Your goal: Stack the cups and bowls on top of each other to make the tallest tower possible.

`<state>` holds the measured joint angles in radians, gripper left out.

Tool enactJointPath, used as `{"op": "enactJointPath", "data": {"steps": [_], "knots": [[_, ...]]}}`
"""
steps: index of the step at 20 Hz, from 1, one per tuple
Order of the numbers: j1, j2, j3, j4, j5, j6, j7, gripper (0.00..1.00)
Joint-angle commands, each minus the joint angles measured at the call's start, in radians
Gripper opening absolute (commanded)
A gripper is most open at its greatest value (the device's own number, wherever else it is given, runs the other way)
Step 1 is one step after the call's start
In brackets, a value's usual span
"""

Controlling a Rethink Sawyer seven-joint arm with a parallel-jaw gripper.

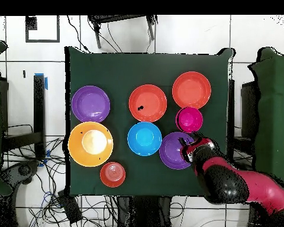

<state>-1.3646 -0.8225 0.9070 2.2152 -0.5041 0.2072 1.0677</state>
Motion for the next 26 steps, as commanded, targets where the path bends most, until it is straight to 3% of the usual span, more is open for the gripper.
{"op": "enactJointPath", "data": {"steps": [1, 8, 17, 21, 26], "knots": [[0.079, -0.017, -0.188, 0.157, -0.119, -0.125, 0.213, 1.0], [0.162, -0.021, -0.368, 0.222, -0.195, -0.284, 0.276, 1.0], [0.314, 0.092, -0.669, 0.233, -0.282, -0.527, 0.322, 1.0], [0.385, 0.169, -0.766, 0.218, -0.281, -0.643, 0.344, 1.0], [0.468, 0.169, -0.794, 0.234, -0.212, -0.701, 0.394, 1.0]]}}
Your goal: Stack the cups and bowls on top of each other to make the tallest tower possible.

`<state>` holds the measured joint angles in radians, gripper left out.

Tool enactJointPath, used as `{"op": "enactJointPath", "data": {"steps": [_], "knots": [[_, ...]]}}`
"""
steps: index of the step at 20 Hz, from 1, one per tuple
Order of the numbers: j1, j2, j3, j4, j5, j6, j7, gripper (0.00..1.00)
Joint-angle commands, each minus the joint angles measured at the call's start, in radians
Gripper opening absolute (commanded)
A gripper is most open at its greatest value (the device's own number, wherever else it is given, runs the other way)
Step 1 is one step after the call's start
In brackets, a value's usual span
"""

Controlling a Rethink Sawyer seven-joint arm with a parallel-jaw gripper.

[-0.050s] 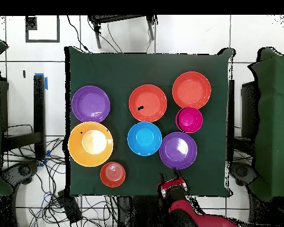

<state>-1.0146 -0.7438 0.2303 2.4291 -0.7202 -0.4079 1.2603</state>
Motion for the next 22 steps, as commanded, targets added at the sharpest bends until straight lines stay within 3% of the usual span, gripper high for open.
{"op": "enactJointPath", "data": {"steps": [1, 9, 17, 22], "knots": [[0.134, 0.085, -0.116, 0.023, 0.024, -0.089, 0.213, 1.0], [0.251, 0.041, -0.058, -0.026, 0.18, -0.044, 0.317, 1.0], [0.399, 0.062, -0.083, -0.086, 0.324, -0.059, 0.402, 1.0], [0.454, 0.084, -0.07, -0.166, 0.378, -0.019, 0.436, 1.0]]}}
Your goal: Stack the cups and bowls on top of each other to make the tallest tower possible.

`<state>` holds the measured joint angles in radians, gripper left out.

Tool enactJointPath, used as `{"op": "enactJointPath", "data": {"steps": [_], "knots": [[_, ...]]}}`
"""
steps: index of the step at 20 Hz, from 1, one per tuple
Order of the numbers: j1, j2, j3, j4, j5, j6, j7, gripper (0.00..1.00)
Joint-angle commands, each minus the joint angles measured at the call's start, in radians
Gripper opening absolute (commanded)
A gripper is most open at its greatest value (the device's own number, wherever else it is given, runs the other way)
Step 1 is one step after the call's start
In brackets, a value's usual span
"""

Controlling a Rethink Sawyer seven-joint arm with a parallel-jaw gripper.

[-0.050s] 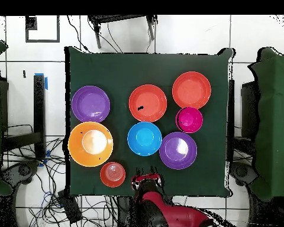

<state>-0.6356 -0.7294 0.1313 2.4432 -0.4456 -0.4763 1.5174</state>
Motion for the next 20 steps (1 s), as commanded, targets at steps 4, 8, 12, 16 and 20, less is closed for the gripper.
{"op": "enactJointPath", "data": {"steps": [4, 8, 12, 16, 20], "knots": [[0.115, 0.073, 0.034, -0.228, 0.144, 0.08, 0.204, 1.0], [0.17, 0.039, 0.019, -0.237, 0.202, 0.115, 0.233, 1.0], [0.207, 0.018, 0.014, -0.248, 0.25, 0.157, 0.245, 1.0], [0.22, 0.02, 0.017, -0.257, 0.278, 0.181, 0.25, 1.0], [0.229, 0.02, 0.007, -0.23, 0.284, 0.155, 0.264, 1.0]]}}
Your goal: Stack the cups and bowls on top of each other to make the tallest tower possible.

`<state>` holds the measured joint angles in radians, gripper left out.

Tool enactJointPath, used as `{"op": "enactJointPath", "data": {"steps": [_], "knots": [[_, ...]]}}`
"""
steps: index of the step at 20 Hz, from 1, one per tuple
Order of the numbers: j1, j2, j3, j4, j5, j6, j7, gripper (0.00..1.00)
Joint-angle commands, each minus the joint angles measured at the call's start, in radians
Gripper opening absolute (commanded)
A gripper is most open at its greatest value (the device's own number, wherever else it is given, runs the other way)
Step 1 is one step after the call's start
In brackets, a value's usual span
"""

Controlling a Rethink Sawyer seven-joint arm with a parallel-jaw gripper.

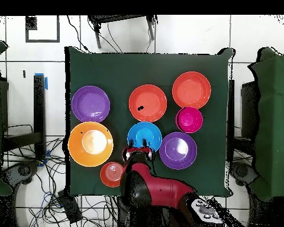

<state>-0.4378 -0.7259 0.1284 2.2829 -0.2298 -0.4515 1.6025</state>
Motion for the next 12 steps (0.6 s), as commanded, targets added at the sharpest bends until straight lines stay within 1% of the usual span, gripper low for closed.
{"op": "enactJointPath", "data": {"steps": [1, 3, 7, 11, 12], "knots": [[0.039, 0.014, 0.006, -0.06, 0.075, 0.125, 0.184, 1.0], [0.058, 0.004, -0.007, -0.039, 0.089, 0.115, 0.193, 1.0], [0.089, 0.011, -0.033, -0.003, 0.104, 0.073, 0.209, 1.0], [0.094, 0.061, -0.044, 0.008, 0.086, 0.007, 0.228, 1.0], [0.091, 0.062, -0.043, 0.015, 0.077, 0.001, 0.234, 1.0]]}}
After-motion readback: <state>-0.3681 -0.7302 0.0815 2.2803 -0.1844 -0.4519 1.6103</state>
